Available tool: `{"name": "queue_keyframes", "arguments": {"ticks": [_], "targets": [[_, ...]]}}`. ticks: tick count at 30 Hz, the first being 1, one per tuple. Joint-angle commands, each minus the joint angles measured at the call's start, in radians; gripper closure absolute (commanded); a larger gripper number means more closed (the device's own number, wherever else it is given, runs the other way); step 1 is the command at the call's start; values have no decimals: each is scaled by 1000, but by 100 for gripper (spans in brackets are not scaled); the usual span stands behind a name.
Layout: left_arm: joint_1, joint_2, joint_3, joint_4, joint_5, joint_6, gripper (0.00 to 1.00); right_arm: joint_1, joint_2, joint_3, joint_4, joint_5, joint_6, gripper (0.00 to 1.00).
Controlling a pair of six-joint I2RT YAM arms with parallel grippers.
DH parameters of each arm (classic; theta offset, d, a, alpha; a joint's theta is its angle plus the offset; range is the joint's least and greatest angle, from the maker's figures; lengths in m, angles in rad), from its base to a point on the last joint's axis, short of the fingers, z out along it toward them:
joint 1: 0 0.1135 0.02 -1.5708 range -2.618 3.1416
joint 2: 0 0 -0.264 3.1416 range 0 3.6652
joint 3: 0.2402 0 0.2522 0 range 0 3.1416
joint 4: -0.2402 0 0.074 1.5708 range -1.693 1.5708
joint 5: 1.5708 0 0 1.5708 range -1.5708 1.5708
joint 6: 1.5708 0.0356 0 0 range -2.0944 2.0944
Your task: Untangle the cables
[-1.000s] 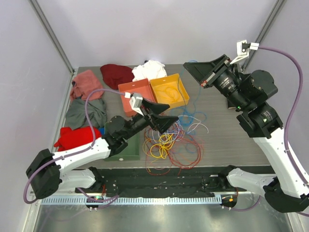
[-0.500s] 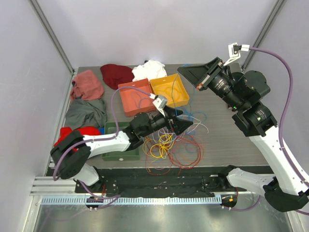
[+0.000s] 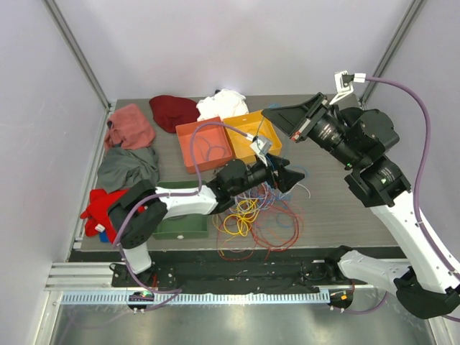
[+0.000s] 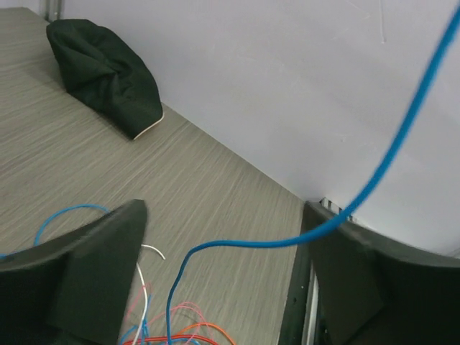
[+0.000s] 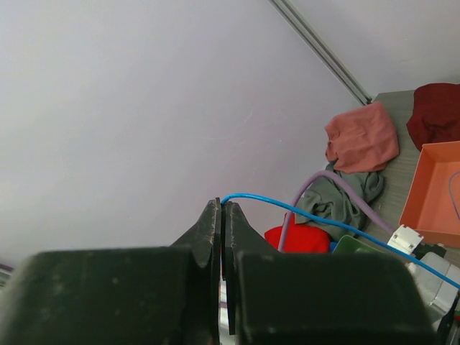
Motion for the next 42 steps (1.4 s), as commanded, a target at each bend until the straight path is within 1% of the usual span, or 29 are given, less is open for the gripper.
{"name": "queue_keyframes", "arguments": {"ticks": [1, 2, 3, 5, 6, 7, 9, 11, 12, 13, 14, 15, 17, 18, 19, 20, 21, 23, 24, 25, 26, 27, 30, 33, 34, 35, 38, 40, 42], "targets": [[-2, 11, 55, -6, -17, 24, 23, 6, -53, 0, 14, -11, -16, 99], [-1, -3, 55, -21, -8, 24, 33, 7, -60, -1, 3, 0, -31, 99], [-2, -13, 51, -41, 9, 32, 55, 7, -79, -3, -9, 30, -45, 99], [-1, -49, 45, -139, 14, 46, 77, 7, -102, -14, -39, 73, -83, 99], [1, -91, 40, -186, 9, 61, 94, 6, -117, -30, -42, 93, -96, 98], [1, -113, 34, -275, 3, 69, 100, 7, -140, -38, -49, 136, -106, 98], [2, -189, -3, -364, -5, 81, 100, 6, -158, -61, -56, 171, -128, 98], [1, -248, -41, -392, -19, 79, 100, 6, -172, -75, -57, 201, -139, 98], [1, -276, -73, -409, -23, 78, 100, 6, -175, -90, -57, 208, -142, 95], [1, -335, -84, -464, -34, 79, 100, 6, -178, -101, -59, 216, -145, 92], [1, -361, -89, -507, -32, 84, 100, 6, -189, -110, -62, 240, -148, 86], [1, -389, -86, -600, -32, 89, 100, 6, -192, -133, -68, 240, -157, 71], [1, -464, -75, -708, -58, 102, 100, 7, -206, -159, -75, 315, -174, 55], [1, -490, -58, -796, -69, 110, 100, 6, -212, -184, -82, 335, -186, 44], [1, -527, -46, -843, -86, 118, 100, 6, -217, -196, -89, 351, -195, 39], [2, -544, -29, -889, -133, 127, 100, 7, -224, -207, -97, 365, -203, 36], [4, -553, 17, -994, -169, 136, 100, 7, -227, -228, -103, 395, -220, 31], [13, -560, 81, -1101, -242, 156, 100, 7, -237, -247, -121, 426, -231, 29], [21, -552, 160, -1207, -256, 162, 100, 6, -246, -268, -128, 446, -237, 29], [30, -540, 205, -1262, -267, 164, 100, 6, -252, -279, -131, 458, -246, 29], [50, -509, 294, -1311, -275, 167, 100, 7, -258, -300, -131, 467, -248, 29], [62, -489, 340, -1402, -293, 170, 100, 6, -275, -313, -129, 481, -249, 29], [120, -413, 511, -1553, -327, 181, 100, 7, -301, -353, -138, 500, -258, 30], [212, -333, 655, -1642, -309, 164, 100, 7, -338, -412, -140, 504, -251, 31], [267, -308, 689, -1658, -299, 156, 100, 7, -356, -426, -141, 494, -246, 32], [290, -287, 744, -1669, -292, 150, 100, 7, -364, -461, -140, 486, -232, 32], [376, -215, 805, -1667, -282, 127, 100, 6, -389, -529, -132, 452, -206, 34], [424, -172, 809, -1615, -266, 109, 100, 7, -399, -560, -120, 432, -199, 34], [445, -142, 806, -1545, -261, 110, 100, 6, -419, -598, -112, 414, -192, 36]]}}
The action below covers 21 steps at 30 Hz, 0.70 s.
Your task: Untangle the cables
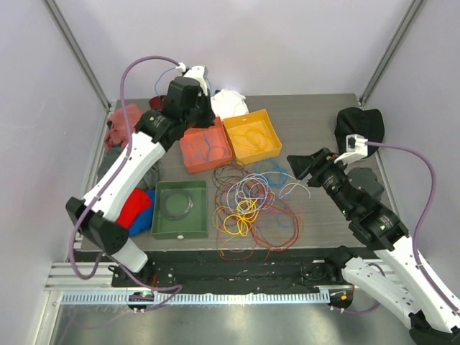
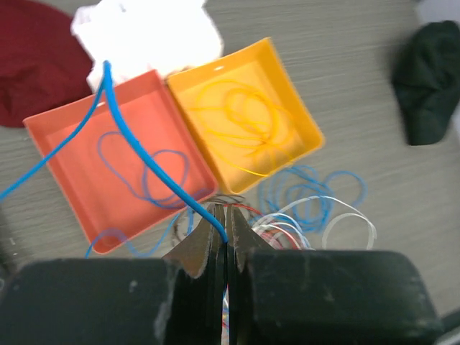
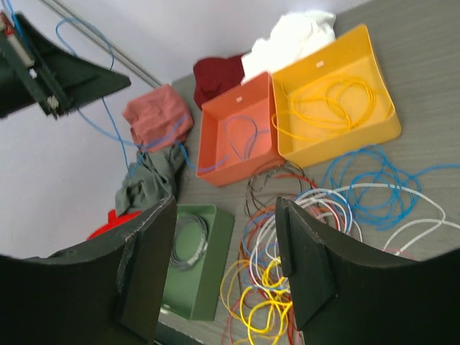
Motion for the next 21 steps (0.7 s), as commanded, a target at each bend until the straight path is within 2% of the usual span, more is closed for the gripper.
{"name": "queue_keyframes", "arguments": {"ticks": [1, 10, 16, 21], "targets": [[62, 86, 32, 54, 8, -15, 100, 7, -25, -63, 43, -40, 25, 36], [122, 339, 167, 94, -1, 10, 100, 7, -83, -153, 24, -16, 10, 37], [140, 427, 216, 44, -41, 28, 100, 6, -73, -173, 26, -14, -4, 37], [140, 438, 161, 69, -115, 76, 100, 6, -51, -184, 41, -22, -11, 37]]}}
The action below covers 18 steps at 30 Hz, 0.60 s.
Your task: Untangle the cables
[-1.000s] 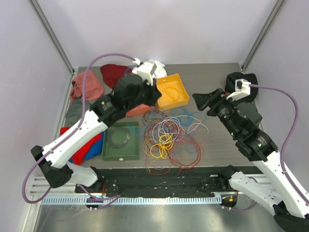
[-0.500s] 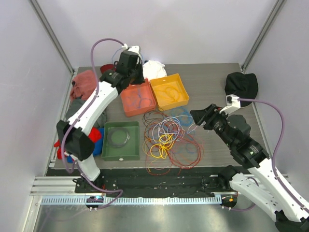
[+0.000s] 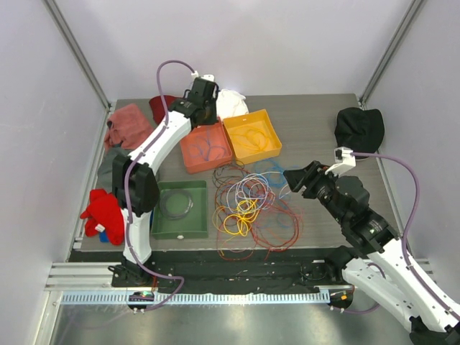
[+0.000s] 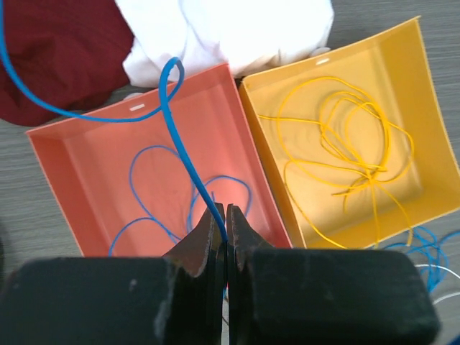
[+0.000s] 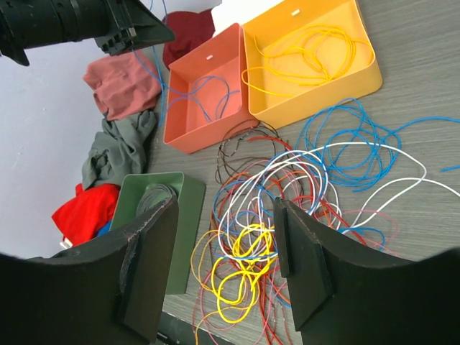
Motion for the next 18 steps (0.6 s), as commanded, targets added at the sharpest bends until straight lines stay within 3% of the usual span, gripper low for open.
{"name": "queue_keyframes", "arguments": {"ticks": [1, 11, 14, 18], "targets": [[5, -19, -15, 65, -80, 53, 100, 6, 22, -6, 44, 5, -16, 37], [2, -157, -475, 530, -65, 38, 100, 6, 15, -40, 56, 11, -13, 37], [1, -198, -570, 599, -63, 9, 100, 6, 15, -46, 54, 14, -13, 37], [-4, -224, -590, 576, -71, 9, 99, 7, 19, -48, 59, 10, -12, 37]]}}
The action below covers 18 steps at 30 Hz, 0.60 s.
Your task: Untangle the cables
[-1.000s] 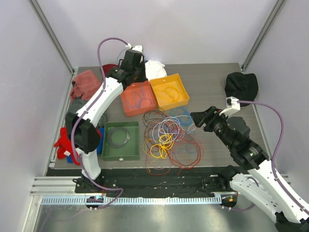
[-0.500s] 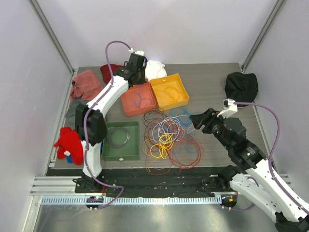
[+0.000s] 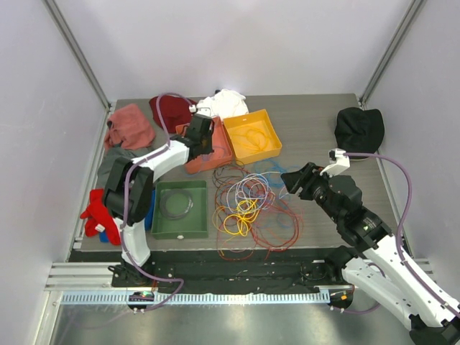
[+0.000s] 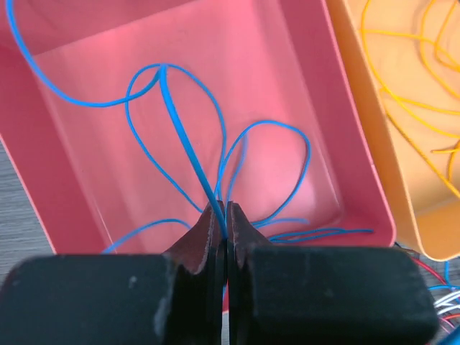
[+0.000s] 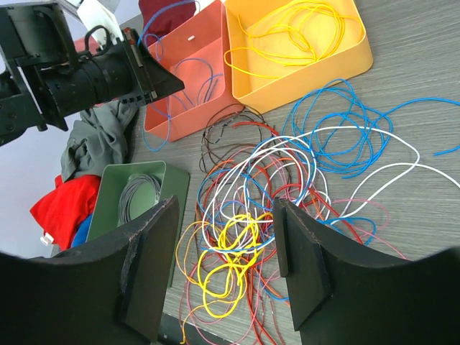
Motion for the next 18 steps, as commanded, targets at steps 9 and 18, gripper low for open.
{"name": "queue_keyframes", "arguments": {"ticks": [9, 18], "targets": [[-1, -78, 267, -174, -35, -4, 39, 7, -12, -6, 58, 2, 5, 37], [-8, -124, 215, -253, -64, -24, 31, 7, 1, -6, 65, -4, 8, 38]]}}
